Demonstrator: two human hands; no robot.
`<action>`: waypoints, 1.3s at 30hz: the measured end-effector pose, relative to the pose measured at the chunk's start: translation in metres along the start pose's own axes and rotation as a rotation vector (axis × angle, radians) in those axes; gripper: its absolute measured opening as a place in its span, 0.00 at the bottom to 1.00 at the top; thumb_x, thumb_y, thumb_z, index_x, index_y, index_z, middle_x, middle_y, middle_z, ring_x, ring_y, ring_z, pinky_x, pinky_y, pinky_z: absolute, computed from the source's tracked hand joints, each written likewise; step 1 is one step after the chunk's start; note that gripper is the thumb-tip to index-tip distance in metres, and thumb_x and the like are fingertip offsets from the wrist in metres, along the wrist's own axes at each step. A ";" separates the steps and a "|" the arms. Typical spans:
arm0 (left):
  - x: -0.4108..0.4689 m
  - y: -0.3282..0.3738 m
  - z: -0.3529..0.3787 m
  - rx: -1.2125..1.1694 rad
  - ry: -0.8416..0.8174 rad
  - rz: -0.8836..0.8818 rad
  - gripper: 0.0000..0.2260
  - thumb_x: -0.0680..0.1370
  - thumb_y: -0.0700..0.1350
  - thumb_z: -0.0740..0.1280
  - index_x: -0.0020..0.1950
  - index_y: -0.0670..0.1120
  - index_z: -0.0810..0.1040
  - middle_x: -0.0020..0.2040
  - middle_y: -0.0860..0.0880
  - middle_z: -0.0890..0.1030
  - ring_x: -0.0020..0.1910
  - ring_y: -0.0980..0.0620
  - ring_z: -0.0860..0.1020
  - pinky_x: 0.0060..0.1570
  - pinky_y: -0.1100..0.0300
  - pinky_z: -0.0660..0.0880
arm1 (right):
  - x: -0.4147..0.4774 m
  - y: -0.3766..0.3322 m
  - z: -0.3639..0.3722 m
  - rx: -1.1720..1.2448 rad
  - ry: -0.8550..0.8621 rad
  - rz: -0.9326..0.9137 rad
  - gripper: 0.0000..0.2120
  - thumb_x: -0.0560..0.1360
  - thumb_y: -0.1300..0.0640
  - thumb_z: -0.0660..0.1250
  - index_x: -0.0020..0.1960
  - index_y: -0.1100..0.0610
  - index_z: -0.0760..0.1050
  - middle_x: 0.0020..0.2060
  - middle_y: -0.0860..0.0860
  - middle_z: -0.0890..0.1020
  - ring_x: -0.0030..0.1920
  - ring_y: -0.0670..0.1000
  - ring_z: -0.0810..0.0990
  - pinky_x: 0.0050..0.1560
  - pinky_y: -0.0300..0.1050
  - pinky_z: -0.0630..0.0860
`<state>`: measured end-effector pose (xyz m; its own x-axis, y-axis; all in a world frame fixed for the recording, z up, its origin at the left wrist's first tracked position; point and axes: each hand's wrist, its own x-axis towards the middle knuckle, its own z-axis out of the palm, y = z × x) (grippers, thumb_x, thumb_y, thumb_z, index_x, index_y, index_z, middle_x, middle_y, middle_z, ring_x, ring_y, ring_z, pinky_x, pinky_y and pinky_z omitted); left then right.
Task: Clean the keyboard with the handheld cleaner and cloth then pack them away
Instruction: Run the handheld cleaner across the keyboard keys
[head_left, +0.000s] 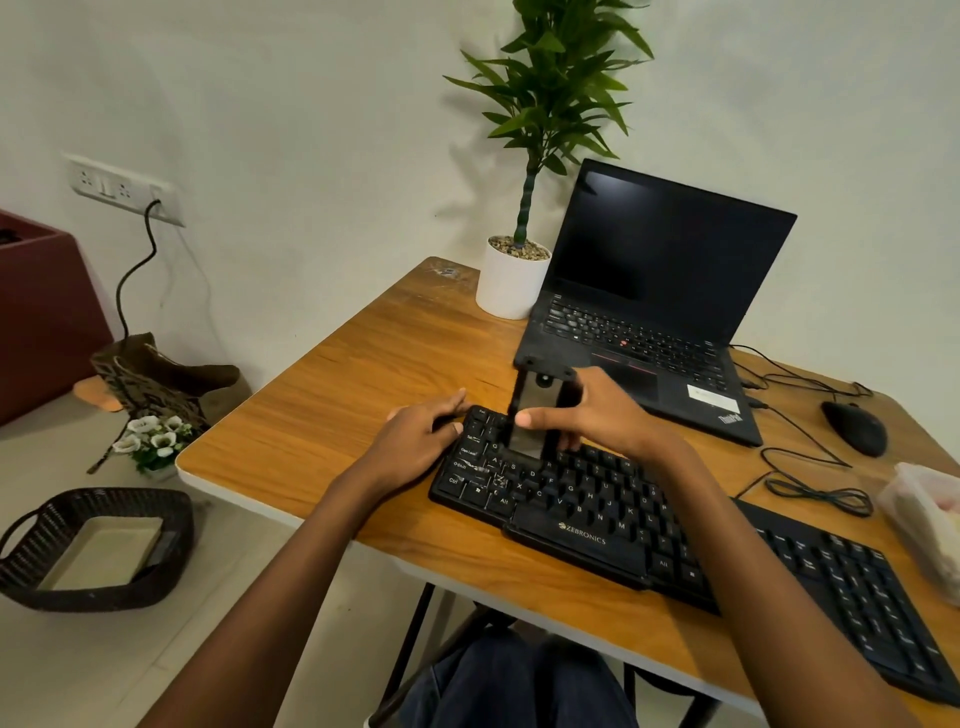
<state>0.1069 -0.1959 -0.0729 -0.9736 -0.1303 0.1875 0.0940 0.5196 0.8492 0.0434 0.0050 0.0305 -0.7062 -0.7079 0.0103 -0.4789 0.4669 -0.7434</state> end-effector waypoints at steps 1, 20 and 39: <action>0.000 0.000 0.000 0.004 0.000 0.003 0.22 0.80 0.42 0.61 0.73 0.46 0.63 0.70 0.52 0.70 0.70 0.54 0.65 0.71 0.43 0.57 | -0.004 0.003 -0.007 -0.004 -0.008 0.014 0.08 0.69 0.55 0.73 0.42 0.55 0.74 0.35 0.51 0.82 0.28 0.45 0.78 0.27 0.37 0.73; 0.003 -0.006 0.002 0.033 0.009 0.016 0.22 0.79 0.43 0.62 0.73 0.48 0.64 0.71 0.50 0.67 0.71 0.53 0.64 0.71 0.44 0.58 | -0.001 -0.003 0.006 -0.068 0.150 0.002 0.11 0.68 0.53 0.73 0.39 0.54 0.72 0.34 0.50 0.80 0.34 0.48 0.79 0.31 0.39 0.73; 0.002 -0.004 0.001 0.010 0.019 0.055 0.16 0.79 0.41 0.62 0.65 0.54 0.74 0.65 0.51 0.76 0.65 0.54 0.72 0.67 0.45 0.65 | -0.011 -0.008 0.010 -0.008 0.045 -0.045 0.11 0.69 0.52 0.72 0.44 0.58 0.74 0.36 0.52 0.81 0.32 0.47 0.79 0.33 0.41 0.74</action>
<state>0.1045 -0.1971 -0.0765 -0.9628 -0.1171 0.2435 0.1455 0.5347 0.8324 0.0602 0.0039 0.0293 -0.7065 -0.7038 0.0740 -0.5148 0.4394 -0.7362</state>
